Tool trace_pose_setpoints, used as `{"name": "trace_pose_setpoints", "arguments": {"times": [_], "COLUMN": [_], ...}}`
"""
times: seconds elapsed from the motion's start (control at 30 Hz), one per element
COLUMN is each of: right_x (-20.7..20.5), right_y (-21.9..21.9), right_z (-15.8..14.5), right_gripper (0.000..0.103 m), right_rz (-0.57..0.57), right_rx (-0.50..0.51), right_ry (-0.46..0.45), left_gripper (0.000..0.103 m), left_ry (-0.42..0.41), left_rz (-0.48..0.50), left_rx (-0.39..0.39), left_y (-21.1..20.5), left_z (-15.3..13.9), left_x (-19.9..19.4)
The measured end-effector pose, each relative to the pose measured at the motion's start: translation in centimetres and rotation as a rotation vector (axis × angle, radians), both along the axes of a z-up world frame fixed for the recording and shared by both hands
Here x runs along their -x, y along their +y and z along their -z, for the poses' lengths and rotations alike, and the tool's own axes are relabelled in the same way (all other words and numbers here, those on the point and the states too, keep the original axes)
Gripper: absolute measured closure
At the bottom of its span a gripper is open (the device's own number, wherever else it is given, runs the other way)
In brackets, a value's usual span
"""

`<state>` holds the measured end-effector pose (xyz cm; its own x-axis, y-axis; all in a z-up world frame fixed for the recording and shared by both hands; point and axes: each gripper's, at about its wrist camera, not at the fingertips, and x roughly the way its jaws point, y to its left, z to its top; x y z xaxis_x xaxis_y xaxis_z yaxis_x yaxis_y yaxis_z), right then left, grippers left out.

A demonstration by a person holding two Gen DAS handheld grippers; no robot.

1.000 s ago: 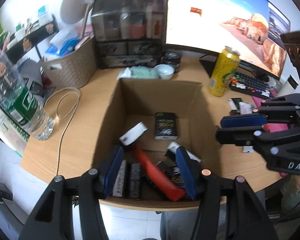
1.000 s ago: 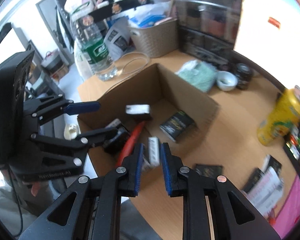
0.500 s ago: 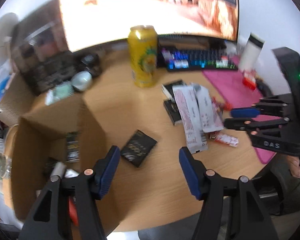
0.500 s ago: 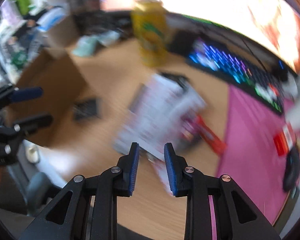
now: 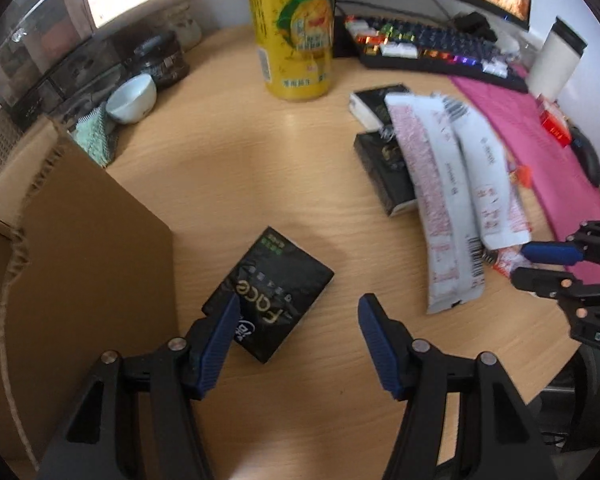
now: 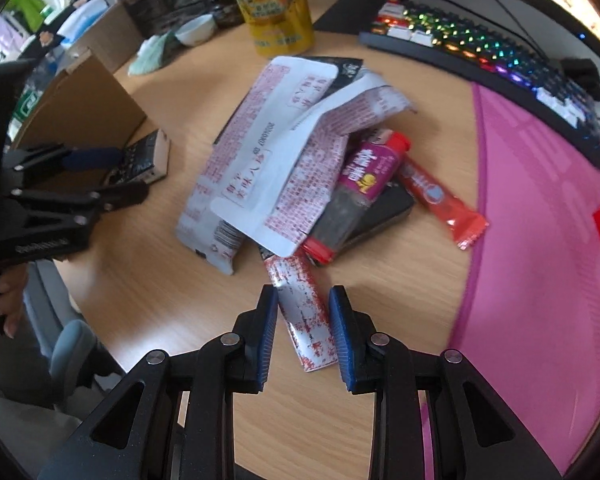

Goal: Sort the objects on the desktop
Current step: 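Grasp a black Face pack with the left tool while the right tool grasps a red-and-white lighter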

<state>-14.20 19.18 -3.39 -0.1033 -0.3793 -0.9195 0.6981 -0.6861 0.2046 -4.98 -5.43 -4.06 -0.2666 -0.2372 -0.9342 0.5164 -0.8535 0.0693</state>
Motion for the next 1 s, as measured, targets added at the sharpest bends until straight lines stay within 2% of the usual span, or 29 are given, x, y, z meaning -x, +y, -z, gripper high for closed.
{"name": "trace_pose_setpoints", "arguments": {"times": [0.1,0.37,0.57,0.67,0.77,0.93,1.0], "right_x": [-0.1,-1.0,-1.6,-1.5,-1.1,-0.8,-1.1], "right_y": [-0.4,-0.8,0.5,0.9,1.0,0.5,0.2], "right_z": [0.0,0.0,0.0,0.0,-0.1,0.0,-0.1], "right_gripper": [0.074,0.075,0.075,0.075,0.075,0.075,0.075], "right_rz": [-0.015,-0.05,-0.03,-0.017,-0.005,-0.003,-0.015], "right_rx": [-0.001,0.005,0.001,0.003,0.014,0.02,0.003], "right_ry": [0.017,0.011,0.006,0.0,-0.004,0.004,0.016], "left_gripper": [0.031,0.03,0.03,0.03,0.03,0.03,0.032], "left_ry": [-0.006,0.012,0.061,0.065,0.042,-0.001,-0.009], "left_rz": [0.005,0.031,0.12,0.093,0.057,0.049,0.042], "left_rx": [0.02,-0.036,-0.153,-0.097,-0.069,-0.085,-0.114], "left_y": [0.4,1.4,3.8,3.6,2.6,1.8,1.8], "left_z": [0.2,0.1,-0.9,-1.5,-0.9,1.0,1.4], "left_x": [0.2,0.0,-0.3,-0.5,-0.3,0.5,0.3]}}
